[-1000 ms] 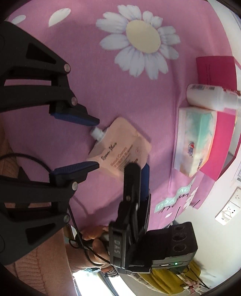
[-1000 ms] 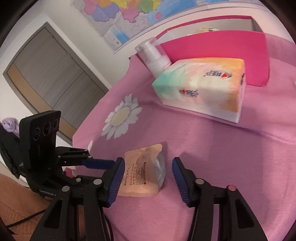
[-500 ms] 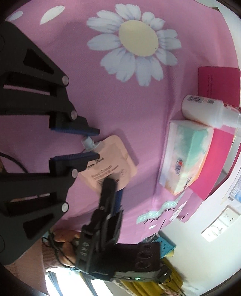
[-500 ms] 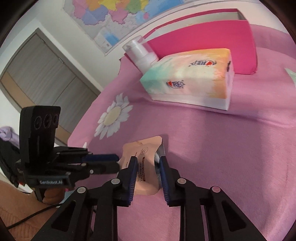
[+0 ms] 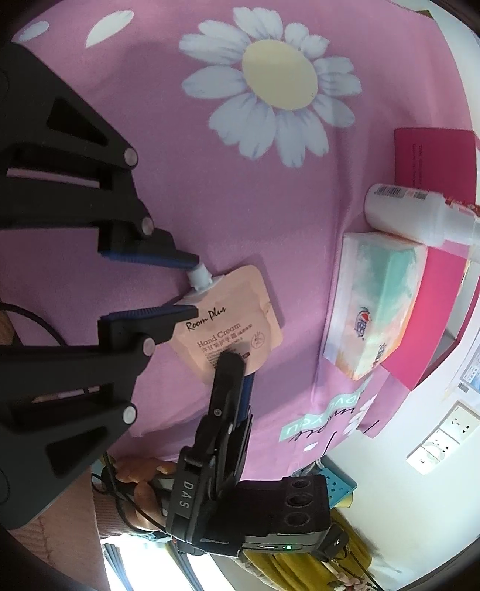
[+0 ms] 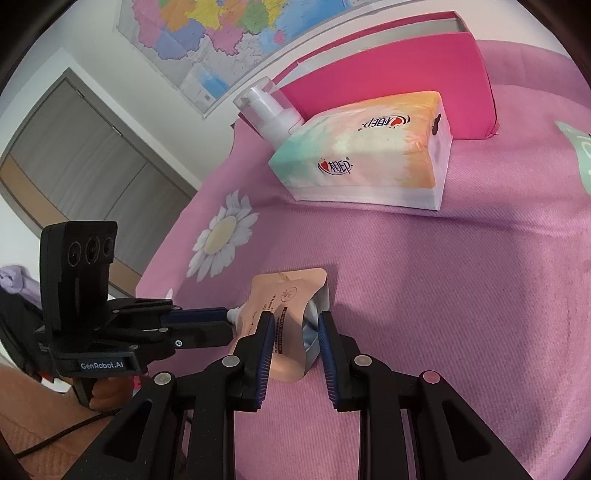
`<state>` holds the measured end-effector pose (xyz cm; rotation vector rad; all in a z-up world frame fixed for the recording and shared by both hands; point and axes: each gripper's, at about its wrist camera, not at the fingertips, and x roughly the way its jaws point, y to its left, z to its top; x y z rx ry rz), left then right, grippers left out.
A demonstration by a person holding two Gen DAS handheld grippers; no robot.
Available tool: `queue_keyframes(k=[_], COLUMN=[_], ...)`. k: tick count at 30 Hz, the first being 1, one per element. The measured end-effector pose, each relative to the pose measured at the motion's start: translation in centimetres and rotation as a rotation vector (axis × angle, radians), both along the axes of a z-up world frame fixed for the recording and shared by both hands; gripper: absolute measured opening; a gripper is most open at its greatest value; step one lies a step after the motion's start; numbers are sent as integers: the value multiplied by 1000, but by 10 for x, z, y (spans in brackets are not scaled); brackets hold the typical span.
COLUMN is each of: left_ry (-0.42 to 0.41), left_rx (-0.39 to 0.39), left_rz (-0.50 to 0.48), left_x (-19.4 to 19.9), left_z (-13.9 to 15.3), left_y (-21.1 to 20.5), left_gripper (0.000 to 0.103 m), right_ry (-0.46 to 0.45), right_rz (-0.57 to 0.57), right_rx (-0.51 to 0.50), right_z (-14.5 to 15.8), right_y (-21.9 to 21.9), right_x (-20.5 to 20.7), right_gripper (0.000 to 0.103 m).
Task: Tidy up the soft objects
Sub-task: 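Grasp the peach hand-cream pouch with the right gripper and lift it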
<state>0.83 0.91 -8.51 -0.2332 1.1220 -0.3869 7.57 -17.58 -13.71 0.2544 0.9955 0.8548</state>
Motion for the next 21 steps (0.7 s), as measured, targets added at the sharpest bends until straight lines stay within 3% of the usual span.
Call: queue_keyframes(k=[10,21], left_ry=[-28,-140], left_rx=[27,28], left_rz=[-14,-33], left_x=[2,13], left_z=[7,45], left_y=[-4,-2], left_gripper=[24,24], right_ry=[-20,-102], right_rz=[-9,-29], right_rx=[-14,6], right_z=[6,37], right_y=[4,-1], right_x=[-3,2], right_gripper=[25,25])
